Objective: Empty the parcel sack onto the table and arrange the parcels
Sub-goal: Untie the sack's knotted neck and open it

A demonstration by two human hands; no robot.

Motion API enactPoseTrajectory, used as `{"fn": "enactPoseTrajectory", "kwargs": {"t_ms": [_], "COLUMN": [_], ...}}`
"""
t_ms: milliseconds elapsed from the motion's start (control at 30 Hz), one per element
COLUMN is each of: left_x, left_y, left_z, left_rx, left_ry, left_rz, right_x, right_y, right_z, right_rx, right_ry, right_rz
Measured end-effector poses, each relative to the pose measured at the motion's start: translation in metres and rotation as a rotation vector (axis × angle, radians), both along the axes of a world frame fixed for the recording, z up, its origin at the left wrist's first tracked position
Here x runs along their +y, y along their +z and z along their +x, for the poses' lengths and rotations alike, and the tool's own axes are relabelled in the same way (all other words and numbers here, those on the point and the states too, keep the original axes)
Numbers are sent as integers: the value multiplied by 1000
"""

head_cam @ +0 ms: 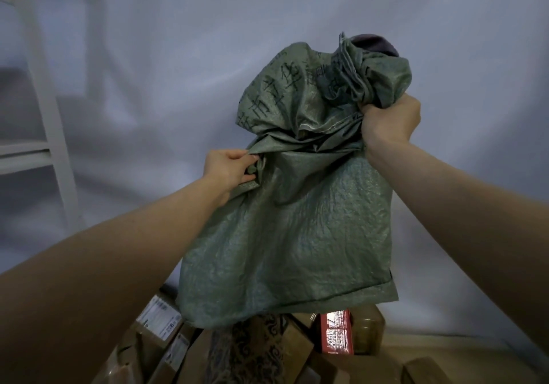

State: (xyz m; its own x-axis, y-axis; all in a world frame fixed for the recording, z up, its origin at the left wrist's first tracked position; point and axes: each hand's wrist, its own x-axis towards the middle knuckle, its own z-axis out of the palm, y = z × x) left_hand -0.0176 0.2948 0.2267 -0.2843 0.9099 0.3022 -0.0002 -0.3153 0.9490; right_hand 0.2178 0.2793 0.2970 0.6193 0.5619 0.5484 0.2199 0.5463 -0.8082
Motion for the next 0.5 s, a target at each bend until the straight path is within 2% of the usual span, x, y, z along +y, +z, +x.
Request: {"fn": "enactPoseTrajectory", "kwargs": {"t_ms": [133,300,400,500], "left_x": [-7,-7,-6,-7], "left_y": [6,28,19,20], "left_z": [-7,-18,-22,-22], "left_rx": [17,16,63,22], "left_ry": [-7,66,59,56], "left_rz": [27,168,56,96], "right_x": [-4,-10,-9,-9], "right_y": [0,12,1,-8], "right_z": [-8,-16,-16,-18], "right_rx": [14,53,76,115], "right_ry": [5,5,9,49], "right_rz": [9,94,-2,19]}}
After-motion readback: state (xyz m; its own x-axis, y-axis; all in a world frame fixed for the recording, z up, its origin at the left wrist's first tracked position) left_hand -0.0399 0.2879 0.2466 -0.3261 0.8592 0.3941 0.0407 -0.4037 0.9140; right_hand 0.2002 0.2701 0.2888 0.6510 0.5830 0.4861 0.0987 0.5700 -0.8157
